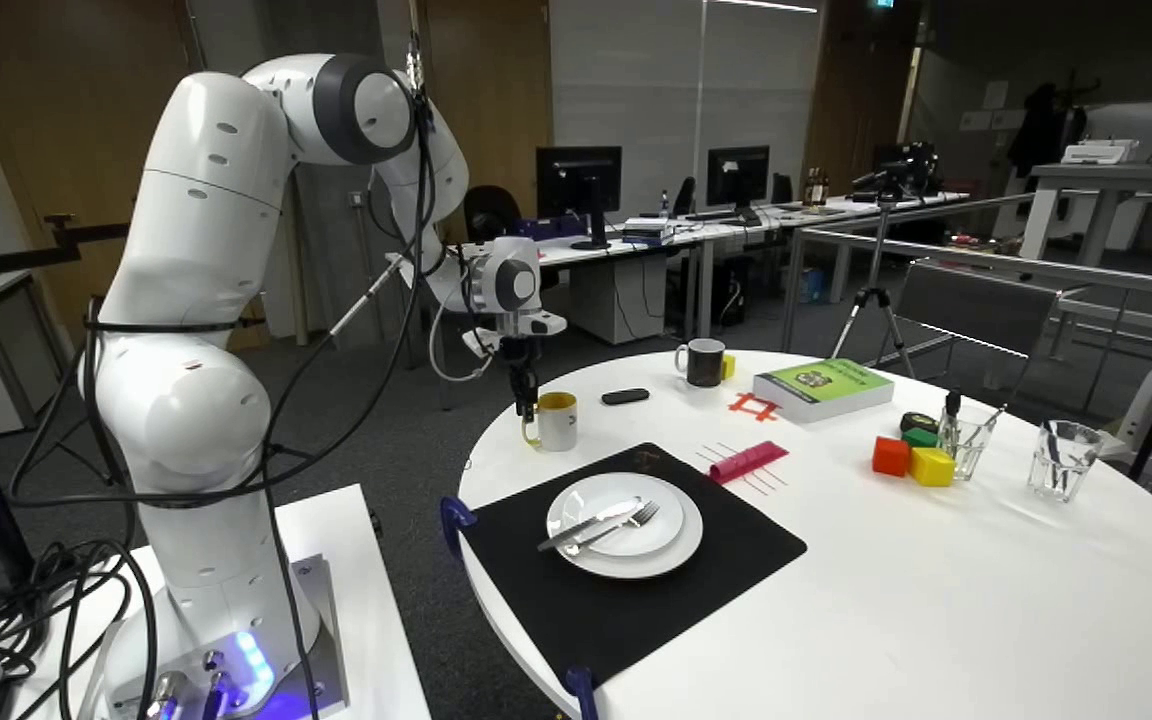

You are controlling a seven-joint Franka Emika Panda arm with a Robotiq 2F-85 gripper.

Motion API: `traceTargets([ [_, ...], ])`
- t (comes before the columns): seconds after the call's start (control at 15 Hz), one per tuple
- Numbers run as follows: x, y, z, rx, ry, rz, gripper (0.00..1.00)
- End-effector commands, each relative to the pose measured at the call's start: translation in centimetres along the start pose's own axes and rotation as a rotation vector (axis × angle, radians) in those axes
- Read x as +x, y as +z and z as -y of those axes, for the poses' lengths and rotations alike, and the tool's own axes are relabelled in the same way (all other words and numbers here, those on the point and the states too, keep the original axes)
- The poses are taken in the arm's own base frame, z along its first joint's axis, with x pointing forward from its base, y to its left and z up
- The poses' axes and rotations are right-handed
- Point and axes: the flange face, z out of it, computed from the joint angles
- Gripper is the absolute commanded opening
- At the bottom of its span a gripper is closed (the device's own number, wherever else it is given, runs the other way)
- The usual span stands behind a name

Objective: Move the yellow mug to the right

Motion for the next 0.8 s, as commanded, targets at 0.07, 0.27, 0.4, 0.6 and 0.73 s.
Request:
traceTargets([
  [0.07,0.24,0.18,0.01,0.022,-0.017,0.014,0.13],
  [0.27,0.24,0.26,0.01,0.023,-0.019,0.019,0.01],
  [0.4,0.2,0.22,-0.06,0.022,-0.024,0.023,0.04],
  [0.6,0.22,0.21,-0.03,0.017,-0.026,0.024,0.04],
  [0.73,0.22,-0.12,-0.15,0.011,-0.025,0.016,0.04],
])
